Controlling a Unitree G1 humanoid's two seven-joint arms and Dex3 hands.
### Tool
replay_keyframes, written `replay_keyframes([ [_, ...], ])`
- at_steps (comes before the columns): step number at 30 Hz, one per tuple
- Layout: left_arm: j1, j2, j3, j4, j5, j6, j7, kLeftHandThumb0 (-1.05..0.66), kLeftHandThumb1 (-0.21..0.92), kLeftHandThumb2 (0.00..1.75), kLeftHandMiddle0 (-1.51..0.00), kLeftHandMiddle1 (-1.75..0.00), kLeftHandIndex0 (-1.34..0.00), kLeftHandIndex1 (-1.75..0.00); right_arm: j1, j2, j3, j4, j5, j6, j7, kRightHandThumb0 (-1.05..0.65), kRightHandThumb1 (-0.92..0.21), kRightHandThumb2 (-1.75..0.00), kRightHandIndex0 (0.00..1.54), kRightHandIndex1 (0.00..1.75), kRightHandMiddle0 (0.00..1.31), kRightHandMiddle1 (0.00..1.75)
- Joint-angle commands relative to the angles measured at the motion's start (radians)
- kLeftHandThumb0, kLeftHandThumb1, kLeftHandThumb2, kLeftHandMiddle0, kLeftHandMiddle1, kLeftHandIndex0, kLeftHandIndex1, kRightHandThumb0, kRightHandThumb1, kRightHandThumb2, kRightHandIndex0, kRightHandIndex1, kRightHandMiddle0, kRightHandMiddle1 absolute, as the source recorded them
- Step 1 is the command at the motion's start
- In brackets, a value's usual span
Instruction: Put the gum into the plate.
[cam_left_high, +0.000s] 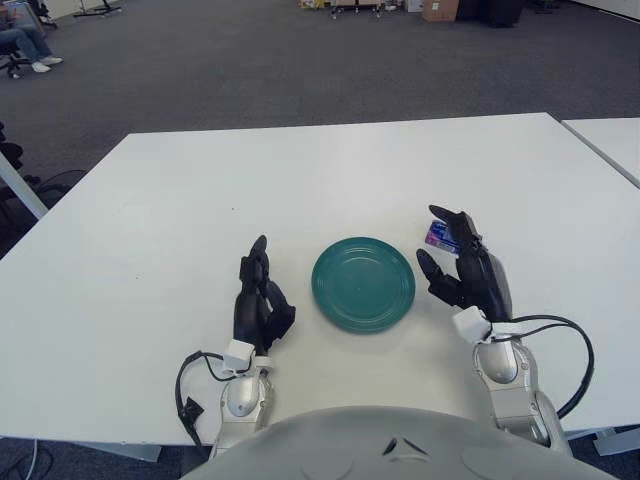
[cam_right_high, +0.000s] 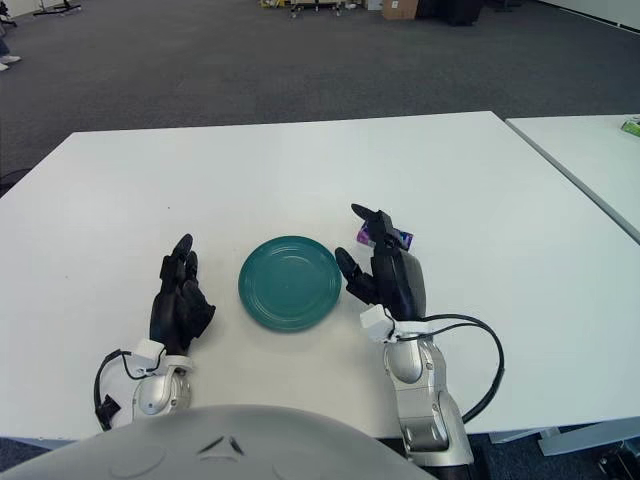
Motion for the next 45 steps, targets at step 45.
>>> replay_keyframes([
  [45, -0.047, -0.037, 0.006, 0.174, -0.082, -0.02, -0.097, -1.02, 0.92, 0.9, -0.26, 0.0, 0.0, -0.7, -0.475, -0.152, 0.167, 0.729, -0.236, 0.387, -0.071, -0.73, -0.92, -0.45, 0.36, 0.01, 0.0, 0.74],
])
